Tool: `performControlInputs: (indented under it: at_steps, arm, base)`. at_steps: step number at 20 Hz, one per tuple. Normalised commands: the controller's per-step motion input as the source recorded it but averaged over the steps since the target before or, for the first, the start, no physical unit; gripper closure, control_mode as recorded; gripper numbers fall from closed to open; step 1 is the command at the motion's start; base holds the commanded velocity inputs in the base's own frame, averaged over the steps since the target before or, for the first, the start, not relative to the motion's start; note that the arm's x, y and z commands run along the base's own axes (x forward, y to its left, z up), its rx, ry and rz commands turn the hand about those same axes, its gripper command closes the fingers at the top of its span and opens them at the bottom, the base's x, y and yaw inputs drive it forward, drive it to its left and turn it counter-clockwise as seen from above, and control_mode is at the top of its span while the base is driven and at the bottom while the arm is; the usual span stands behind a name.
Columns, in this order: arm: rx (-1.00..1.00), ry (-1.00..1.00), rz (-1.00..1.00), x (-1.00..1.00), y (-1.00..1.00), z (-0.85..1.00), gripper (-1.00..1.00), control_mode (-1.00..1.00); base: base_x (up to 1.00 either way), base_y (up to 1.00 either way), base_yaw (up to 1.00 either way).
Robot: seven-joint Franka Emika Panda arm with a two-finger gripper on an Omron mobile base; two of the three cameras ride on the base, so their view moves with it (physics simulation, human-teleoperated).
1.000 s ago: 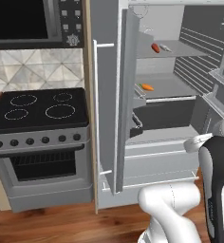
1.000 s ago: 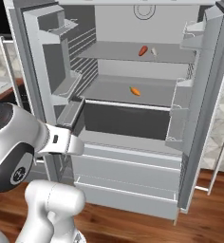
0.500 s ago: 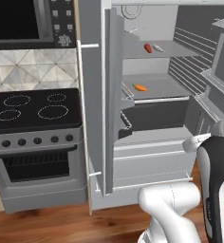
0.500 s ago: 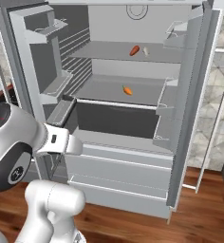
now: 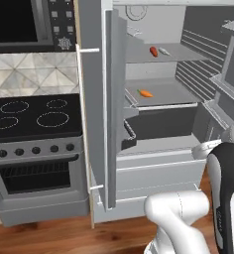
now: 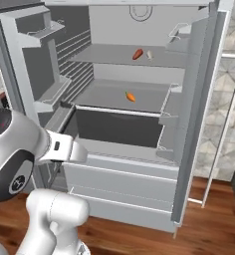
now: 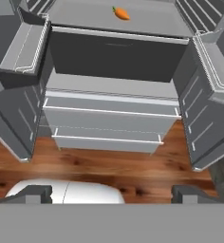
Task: Place one carrot and one fish in each tupperware on the nearby counter, to pack two identical lunches.
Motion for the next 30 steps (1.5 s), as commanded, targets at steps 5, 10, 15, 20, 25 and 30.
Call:
performControlInputs:
  at_steps: [5, 10, 15, 20, 25, 30]
  arm:
    - [0.00, 0.00, 0.00, 0.00, 0.00, 0.00, -1.00, 1.00]
    - [0.00, 0.00, 0.00, 0.00, 0.00, 0.00, -1.00, 1.00]
    - [0.00, 0.00, 0.00, 0.00, 0.00, 0.00, -1.00, 1.00]
    - [0.00, 0.00, 0.00, 0.00, 0.00, 0.00, -1.00, 1.00]
    - [0.00, 0.00, 0.00, 0.00, 0.00, 0.00, -1.00, 1.00]
    - [0.00, 0.00, 0.00, 0.00, 0.00, 0.00, -1.00, 1.00]
  base:
    - [0.66, -0.18, 0.00]
    - [0.62, -0.23, 0.00]
    - [0.52, -0.23, 0.00]
    - [0.48, -0.27, 0.00]
    - [0.49, -0.30, 0.00]
    - [0.35, -0.43, 0.00]
